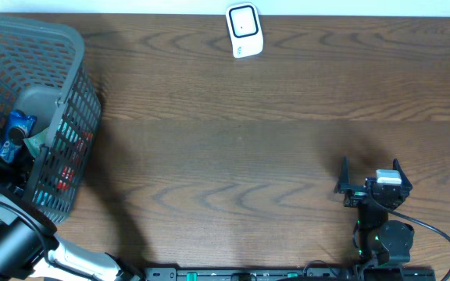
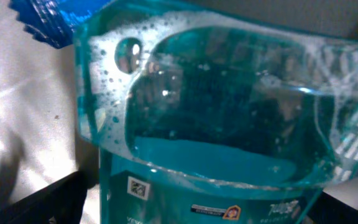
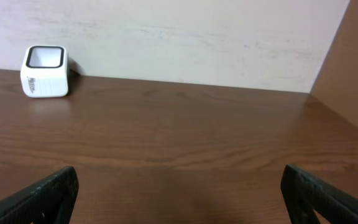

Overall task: Scan the item barcode
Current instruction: 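Lift the bottle out and place it on the table center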

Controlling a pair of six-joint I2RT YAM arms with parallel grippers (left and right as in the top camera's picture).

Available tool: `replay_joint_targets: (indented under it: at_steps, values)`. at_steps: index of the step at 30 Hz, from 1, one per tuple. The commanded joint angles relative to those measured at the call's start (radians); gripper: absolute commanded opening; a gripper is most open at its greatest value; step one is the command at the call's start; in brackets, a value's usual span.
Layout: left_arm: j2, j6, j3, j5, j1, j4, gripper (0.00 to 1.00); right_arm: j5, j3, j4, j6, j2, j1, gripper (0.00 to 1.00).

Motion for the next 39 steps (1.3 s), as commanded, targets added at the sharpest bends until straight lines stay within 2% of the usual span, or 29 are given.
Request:
replay_joint_targets:
  at_steps: [1, 2, 3, 5, 6, 10, 17, 27, 32, 39]
  values:
    - [0.029, 0.017, -0.021, 0.001, -0.01, -0.003, 0.98, -0.005, -0.002, -0.003, -0.006, -0.009, -0.007, 0.99]
    - [0.032, 0.018, -0.029, 0.001, -0.014, -0.002, 0.99, -0.005, -0.002, -0.003, -0.006, -0.009, -0.007, 0.99]
    - [0.034, 0.018, -0.04, 0.001, -0.018, 0.002, 0.94, -0.005, -0.002, -0.003, -0.006, -0.009, -0.007, 0.99]
    - [0.034, 0.017, -0.056, 0.001, -0.018, 0.005, 0.75, -0.005, -0.002, -0.003, -0.006, -0.009, -0.007, 0.99]
    - [0.034, 0.017, -0.059, 0.001, -0.018, 0.005, 0.68, -0.005, -0.002, -0.003, -0.006, -0.009, -0.007, 0.99]
    - [0.032, 0.017, -0.058, 0.001, -0.018, -0.004, 0.52, -0.005, -0.002, -0.003, -0.006, -0.009, -0.007, 0.99]
    - [0.016, 0.017, -0.014, -0.003, -0.018, -0.024, 0.52, -0.005, -0.002, -0.003, -0.006, -0.009, -0.007, 0.99]
    - [-0.092, 0.017, 0.275, -0.002, -0.018, -0.178, 0.52, -0.005, -0.002, -0.003, -0.006, -0.009, -0.007, 0.99]
    - [-0.186, 0.016, 0.391, 0.0, -0.018, -0.204, 0.52, -0.005, -0.002, -0.003, -0.006, -0.009, -0.007, 0.99]
    - [-0.373, 0.009, 0.465, 0.002, -0.04, -0.18, 0.52, -0.005, -0.002, -0.003, -0.006, -0.009, -0.007, 0.99]
